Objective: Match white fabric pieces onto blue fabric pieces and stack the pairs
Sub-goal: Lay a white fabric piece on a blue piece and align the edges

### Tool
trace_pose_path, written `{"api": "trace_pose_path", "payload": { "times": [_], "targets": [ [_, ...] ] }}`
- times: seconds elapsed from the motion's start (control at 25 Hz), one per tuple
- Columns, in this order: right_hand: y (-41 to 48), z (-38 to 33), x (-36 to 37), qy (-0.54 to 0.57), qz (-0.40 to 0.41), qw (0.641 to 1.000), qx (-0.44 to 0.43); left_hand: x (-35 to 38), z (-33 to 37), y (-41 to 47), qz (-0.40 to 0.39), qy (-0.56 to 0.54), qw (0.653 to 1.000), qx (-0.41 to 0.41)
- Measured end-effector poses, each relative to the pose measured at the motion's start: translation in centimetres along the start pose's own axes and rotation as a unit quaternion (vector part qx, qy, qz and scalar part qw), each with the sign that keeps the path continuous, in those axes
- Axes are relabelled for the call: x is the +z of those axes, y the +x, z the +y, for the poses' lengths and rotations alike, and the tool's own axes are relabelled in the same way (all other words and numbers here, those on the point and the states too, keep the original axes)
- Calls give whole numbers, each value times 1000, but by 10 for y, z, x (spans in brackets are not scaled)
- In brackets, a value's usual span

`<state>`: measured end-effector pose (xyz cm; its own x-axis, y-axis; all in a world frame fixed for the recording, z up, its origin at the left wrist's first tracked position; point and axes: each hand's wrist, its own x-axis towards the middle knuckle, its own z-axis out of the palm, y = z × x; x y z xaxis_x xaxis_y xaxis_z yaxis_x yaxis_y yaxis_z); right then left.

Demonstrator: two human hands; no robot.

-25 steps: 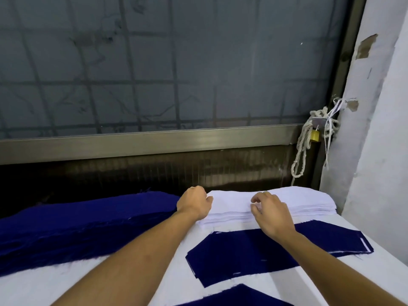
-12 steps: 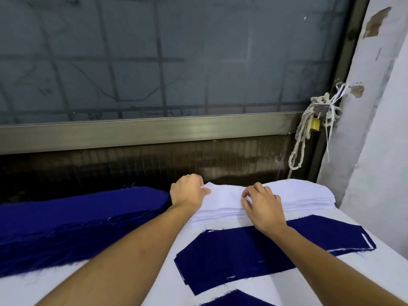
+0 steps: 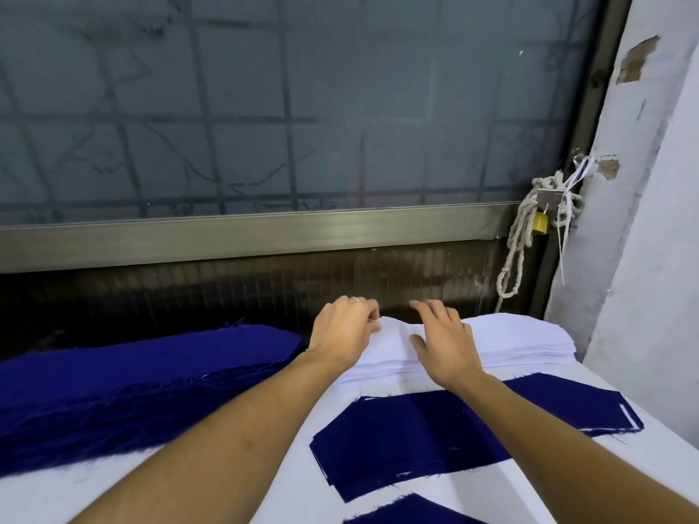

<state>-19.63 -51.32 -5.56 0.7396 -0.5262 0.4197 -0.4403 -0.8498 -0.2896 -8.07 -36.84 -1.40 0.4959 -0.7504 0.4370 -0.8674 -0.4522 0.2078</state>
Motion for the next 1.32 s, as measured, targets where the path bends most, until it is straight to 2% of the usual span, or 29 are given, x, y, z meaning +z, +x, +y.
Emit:
{"api": "trace_pose_path", "payload": {
  "times": [0.08, 0.2, 0.28, 0.44, 0.8, 1.12, 1.2, 1.32],
  "targets": [
    [3, -14, -7, 36, 6, 998, -50, -8, 6, -4, -9, -5, 999, 41],
    [3, -27, -20, 55, 4, 996, -73, -25, 13, -11, -11, -14, 998, 55],
    [0, -29, -35, 108, -1, 992, -64, -40, 13, -17, 1, -36, 999, 35],
    [-11, -27, -67, 185, -65, 981, -11, -80, 0, -35, 30, -112, 993, -32],
    [-57, -37, -118, 215, -150, 965, -18, -174, -50, -120, 72, -128, 983, -106],
    [-117, -42, -137, 126, -232, 963, 56, -201, -95, -229, 59, -116, 972, -198],
    [-134, -42, -136, 181, -256, 947, 69, -197, -103, -252, 52, -121, 963, -234],
    [-160, -40, -136, 288, -313, 902, 80, -186, -113, -283, 27, -131, 954, -269]
  ]
}}
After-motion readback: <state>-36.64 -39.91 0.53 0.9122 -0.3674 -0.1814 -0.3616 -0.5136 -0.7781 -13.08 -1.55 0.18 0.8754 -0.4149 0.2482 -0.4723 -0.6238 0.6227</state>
